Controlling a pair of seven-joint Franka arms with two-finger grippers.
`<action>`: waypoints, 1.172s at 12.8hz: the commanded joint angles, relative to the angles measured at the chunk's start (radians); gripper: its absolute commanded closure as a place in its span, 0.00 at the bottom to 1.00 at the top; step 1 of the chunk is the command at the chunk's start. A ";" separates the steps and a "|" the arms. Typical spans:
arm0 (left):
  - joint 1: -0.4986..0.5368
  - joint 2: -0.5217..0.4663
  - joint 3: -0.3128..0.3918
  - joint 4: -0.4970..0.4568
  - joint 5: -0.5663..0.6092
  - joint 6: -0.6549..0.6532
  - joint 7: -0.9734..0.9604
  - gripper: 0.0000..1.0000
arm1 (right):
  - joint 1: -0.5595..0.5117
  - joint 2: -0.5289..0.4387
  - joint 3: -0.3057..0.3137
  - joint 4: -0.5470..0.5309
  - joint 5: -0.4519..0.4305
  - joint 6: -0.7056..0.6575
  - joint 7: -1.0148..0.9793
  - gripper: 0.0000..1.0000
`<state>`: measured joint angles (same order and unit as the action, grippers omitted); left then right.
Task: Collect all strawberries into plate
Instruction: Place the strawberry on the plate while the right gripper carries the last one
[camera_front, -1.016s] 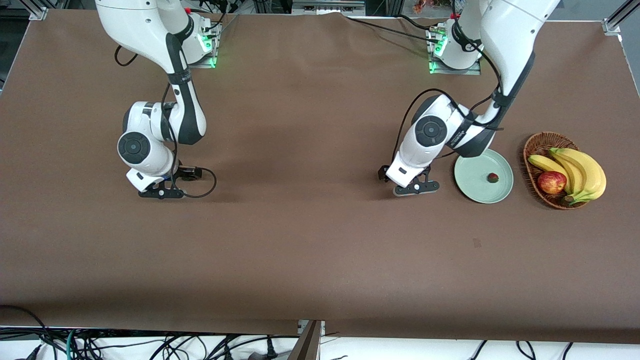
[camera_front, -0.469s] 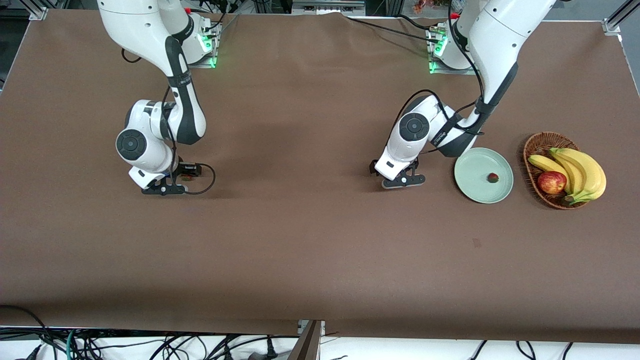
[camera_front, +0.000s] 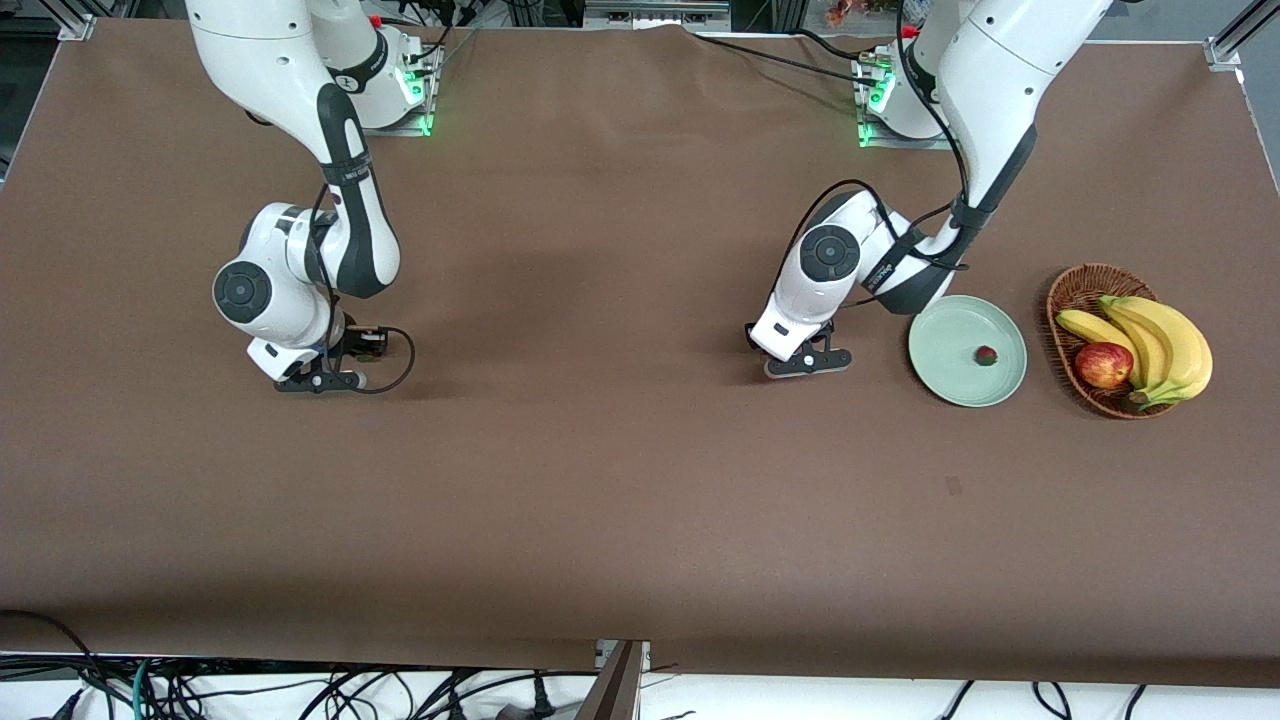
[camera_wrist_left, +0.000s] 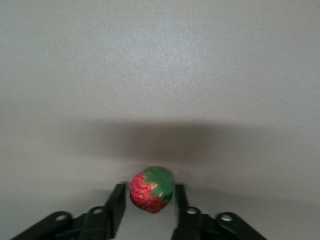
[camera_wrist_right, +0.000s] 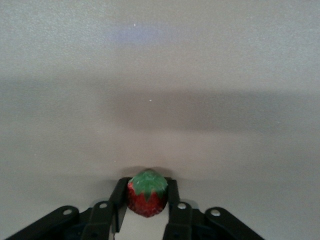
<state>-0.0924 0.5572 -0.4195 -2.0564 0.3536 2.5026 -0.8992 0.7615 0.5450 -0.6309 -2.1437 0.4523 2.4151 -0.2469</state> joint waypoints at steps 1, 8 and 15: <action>0.000 -0.016 0.008 0.024 0.024 -0.008 -0.018 0.74 | 0.004 -0.017 0.007 0.008 0.032 0.001 -0.009 0.86; 0.026 -0.114 0.178 0.110 -0.247 -0.223 0.441 0.82 | 0.007 0.084 0.127 0.505 0.039 -0.357 0.439 0.82; 0.040 -0.174 0.502 0.026 -0.420 -0.349 1.069 0.81 | 0.050 0.331 0.433 0.858 0.132 -0.115 1.082 0.78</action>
<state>-0.0475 0.3965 0.0542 -1.9676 -0.0315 2.1441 0.0794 0.7908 0.8010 -0.2497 -1.3765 0.5699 2.1976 0.6913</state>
